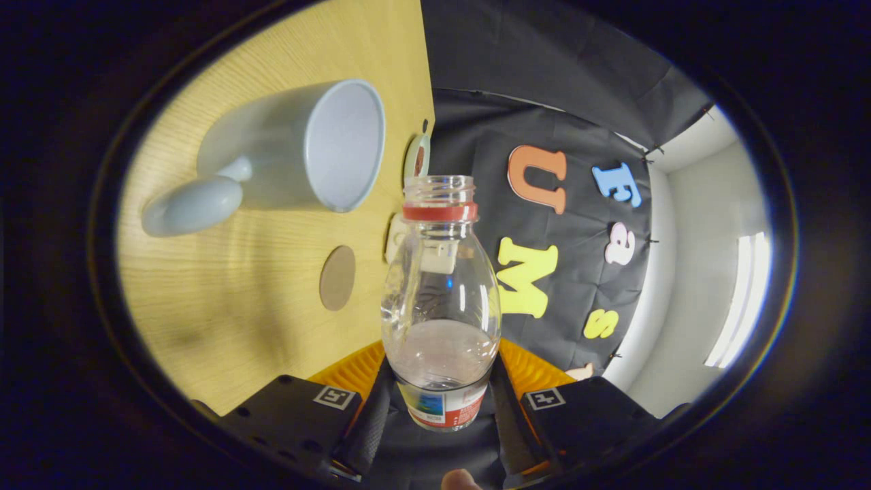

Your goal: Take the bottle from table, then pour the juice into the cup, finally place the bottle on the coaster

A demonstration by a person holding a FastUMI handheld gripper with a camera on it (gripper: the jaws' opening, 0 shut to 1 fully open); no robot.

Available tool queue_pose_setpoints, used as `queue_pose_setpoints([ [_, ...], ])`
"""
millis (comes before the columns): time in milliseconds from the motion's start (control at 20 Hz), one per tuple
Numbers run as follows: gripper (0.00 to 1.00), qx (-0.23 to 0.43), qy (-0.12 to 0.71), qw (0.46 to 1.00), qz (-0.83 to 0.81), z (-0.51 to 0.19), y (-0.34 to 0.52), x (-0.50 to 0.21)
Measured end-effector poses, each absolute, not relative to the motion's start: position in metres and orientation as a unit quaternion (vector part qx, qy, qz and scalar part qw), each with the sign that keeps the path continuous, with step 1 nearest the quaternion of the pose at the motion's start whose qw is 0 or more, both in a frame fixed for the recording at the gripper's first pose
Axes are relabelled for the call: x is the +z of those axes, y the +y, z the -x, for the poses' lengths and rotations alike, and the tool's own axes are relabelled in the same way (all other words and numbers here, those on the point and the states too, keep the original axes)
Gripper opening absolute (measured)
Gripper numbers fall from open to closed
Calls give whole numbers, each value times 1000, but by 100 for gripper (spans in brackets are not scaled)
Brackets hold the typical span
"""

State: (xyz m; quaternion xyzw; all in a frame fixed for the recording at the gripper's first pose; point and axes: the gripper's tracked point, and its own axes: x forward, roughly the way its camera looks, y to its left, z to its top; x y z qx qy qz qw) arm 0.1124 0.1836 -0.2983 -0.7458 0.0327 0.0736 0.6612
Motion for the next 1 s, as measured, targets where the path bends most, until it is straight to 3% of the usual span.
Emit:
queue_pose_setpoints([
  [1000,76,65,21,633,771,-109,187,-280],
])
